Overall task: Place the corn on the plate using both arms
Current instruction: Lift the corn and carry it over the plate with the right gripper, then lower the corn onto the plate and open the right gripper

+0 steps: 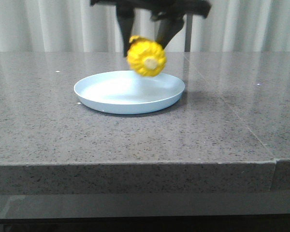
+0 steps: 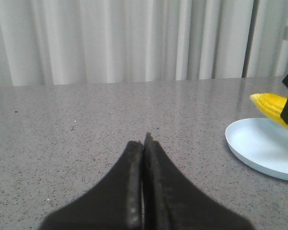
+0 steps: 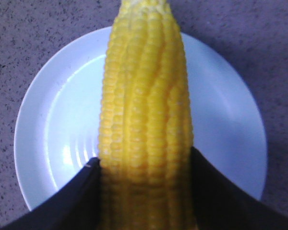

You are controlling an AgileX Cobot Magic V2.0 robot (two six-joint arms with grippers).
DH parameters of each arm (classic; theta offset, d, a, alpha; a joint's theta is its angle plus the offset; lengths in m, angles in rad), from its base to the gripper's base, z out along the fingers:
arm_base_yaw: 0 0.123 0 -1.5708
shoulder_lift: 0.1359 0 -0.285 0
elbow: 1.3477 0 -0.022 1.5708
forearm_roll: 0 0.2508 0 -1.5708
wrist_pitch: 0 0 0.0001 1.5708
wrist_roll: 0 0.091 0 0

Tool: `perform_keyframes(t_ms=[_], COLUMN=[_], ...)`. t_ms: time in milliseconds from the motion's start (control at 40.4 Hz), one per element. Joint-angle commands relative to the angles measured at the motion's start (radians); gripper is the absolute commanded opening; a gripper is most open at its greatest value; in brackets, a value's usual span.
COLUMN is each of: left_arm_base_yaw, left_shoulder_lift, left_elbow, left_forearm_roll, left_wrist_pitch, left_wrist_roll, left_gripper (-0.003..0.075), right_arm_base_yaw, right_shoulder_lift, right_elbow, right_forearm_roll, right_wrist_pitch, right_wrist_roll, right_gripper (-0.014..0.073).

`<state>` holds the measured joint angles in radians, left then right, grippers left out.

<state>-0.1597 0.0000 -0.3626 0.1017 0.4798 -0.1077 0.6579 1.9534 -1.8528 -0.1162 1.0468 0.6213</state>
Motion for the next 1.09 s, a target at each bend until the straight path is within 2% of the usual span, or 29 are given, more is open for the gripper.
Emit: perform_keyframes(t_ms=[0,173,247,421,470,717,792,841,990,1064], left_arm_base_yaw=[0.003,0.003,0.003,0.003,0.003,0.003,0.003,0.003,0.003,0.003], left_shoulder_lift=[0.013,0.013,0.013,0.013,0.013,0.013,0.013,0.013,0.013,0.013], left_elbow=[-0.025,-0.025,-0.025,-0.025,-0.025,-0.025,-0.025,-0.025,-0.025,-0.025], left_forearm_roll=[0.001,0.001,0.001,0.001,0.001,0.001,0.001,0.001,0.001,0.001], left_wrist_pitch=[-0.093,-0.093,-0.093,-0.093,-0.093,-0.093,-0.093,-0.093,-0.093,-0.093], left_wrist_roll=[0.0,0.0,0.0,0.0,0.0,0.0,0.0,0.0,0.0,0.0], left_gripper=[-0.002,-0.002,-0.002,-0.002,-0.002,-0.002,-0.002,-0.002,-0.002,-0.002], right_arm_base_yaw=[0.003,0.003,0.003,0.003,0.003,0.001,-0.002,-0.006,-0.022,-0.028], right_shoulder_lift=[-0.018,0.021,0.031,0.032,0.026,-0.077,-0.116,-0.138,-0.19,-0.211], right_elbow=[-0.047,-0.047,-0.047,-0.048,-0.048,-0.05,-0.05,-0.05,-0.05,-0.05], right_forearm_roll=[-0.024,-0.006,0.012,0.027,0.027,-0.024,-0.032,-0.032,-0.048,-0.058], right_wrist_pitch=[-0.033,-0.033,-0.033,-0.031,-0.032,-0.025,-0.03,-0.036,-0.038,-0.034], right_wrist_roll=[0.054,0.068,0.068,0.068,0.068,0.063,0.023,-0.008,-0.017,-0.017], right_gripper=[0.0144,0.0147,0.0195,0.0443,0.0484,0.0495,0.0458,0.0394,0.0107,0.0015])
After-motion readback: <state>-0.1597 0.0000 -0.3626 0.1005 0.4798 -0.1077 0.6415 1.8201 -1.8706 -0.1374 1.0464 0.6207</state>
